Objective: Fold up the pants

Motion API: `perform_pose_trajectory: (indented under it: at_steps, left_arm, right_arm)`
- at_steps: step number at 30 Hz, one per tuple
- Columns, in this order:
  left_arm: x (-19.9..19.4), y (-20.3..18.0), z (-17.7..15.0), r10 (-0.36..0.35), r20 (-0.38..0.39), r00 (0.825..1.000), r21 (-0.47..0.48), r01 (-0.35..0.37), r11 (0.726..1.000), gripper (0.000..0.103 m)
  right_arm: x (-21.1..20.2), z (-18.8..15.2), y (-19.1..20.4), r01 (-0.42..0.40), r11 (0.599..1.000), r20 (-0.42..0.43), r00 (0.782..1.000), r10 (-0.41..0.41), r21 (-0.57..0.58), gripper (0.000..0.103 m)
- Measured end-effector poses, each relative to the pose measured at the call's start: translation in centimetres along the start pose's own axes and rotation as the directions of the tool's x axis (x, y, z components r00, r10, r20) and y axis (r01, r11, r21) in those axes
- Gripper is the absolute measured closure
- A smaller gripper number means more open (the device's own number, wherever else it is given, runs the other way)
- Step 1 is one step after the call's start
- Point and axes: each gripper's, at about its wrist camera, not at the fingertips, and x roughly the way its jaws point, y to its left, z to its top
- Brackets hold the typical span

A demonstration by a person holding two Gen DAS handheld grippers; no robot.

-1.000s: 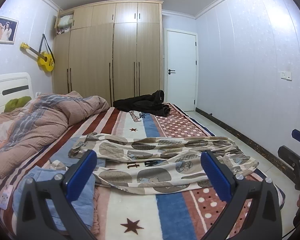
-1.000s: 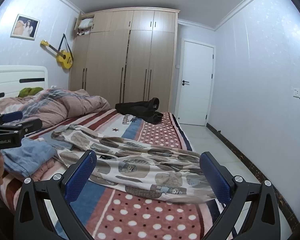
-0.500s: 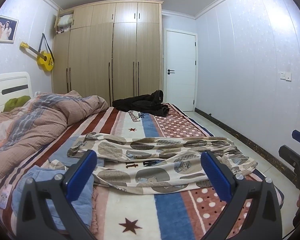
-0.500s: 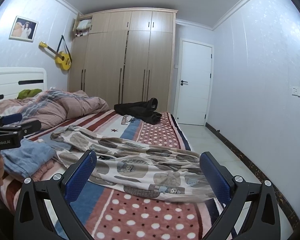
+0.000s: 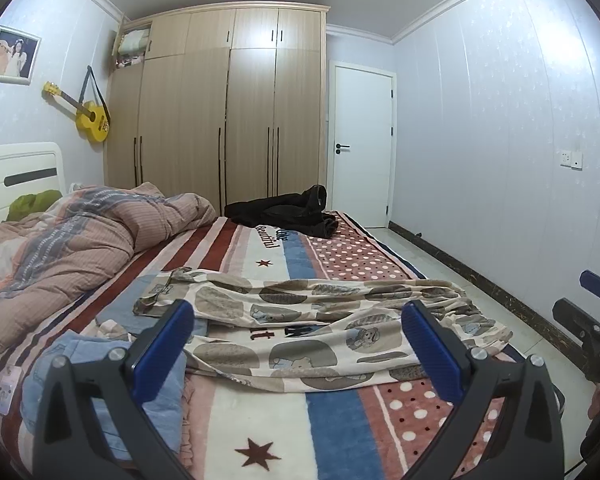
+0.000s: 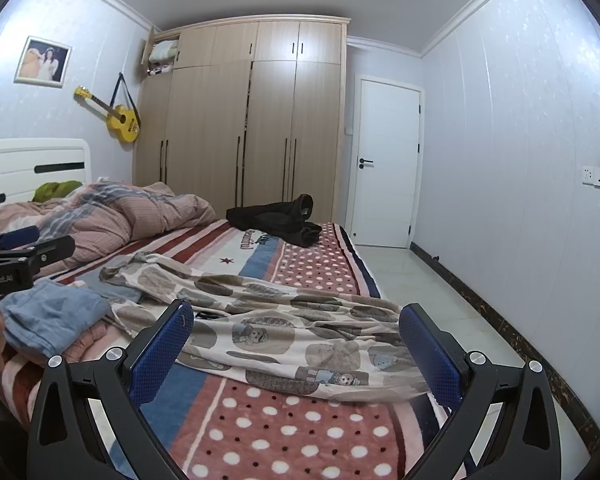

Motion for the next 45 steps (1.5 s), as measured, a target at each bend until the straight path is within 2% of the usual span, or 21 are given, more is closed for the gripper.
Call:
perform_pose_trajectory:
  at_steps: [30,34,38,41,42,45]
  left_arm:
    - [0.3,0.5,-0.1,0.000,-0.011,1.000,-0.022,0.000,1.000,0.001]
    - [1.7,1.1,-0.6,0.017,-0.050,0.999,-0.032,-0.018,0.999,0.001]
    - [4.1,2.6,-1.6,-0.047,-0.129,0.991,-0.097,0.035,0.995,0.001]
    - [6.5,3.8,-3.1,-0.112,-0.190,0.975,-0.165,0.080,0.983,0.001]
    - [7.5,4.2,-3.8,-0.121,-0.219,0.968,-0.183,0.081,0.980,0.001]
    - [11.3,5.0,-6.6,-0.111,-0.327,0.939,-0.225,0.036,0.974,0.001]
  right_arm:
    - [0.0,-0.1,-0.3,0.003,1.000,0.005,1.000,-0.003,0.005,0.000]
    - [0.4,-0.6,-0.8,0.008,0.999,0.004,1.000,-0.008,0.037,0.000]
    - [2.0,-1.5,-1.5,0.003,0.998,-0.028,1.000,-0.001,0.056,0.000]
    - [4.2,-2.6,-2.4,-0.024,0.998,-0.081,0.996,0.029,0.060,0.000]
    - [5.4,-3.2,-2.9,-0.035,0.996,-0.126,0.991,0.044,0.077,0.000]
    - [8.7,-5.3,-5.2,-0.066,0.983,-0.215,0.971,0.104,0.173,0.000]
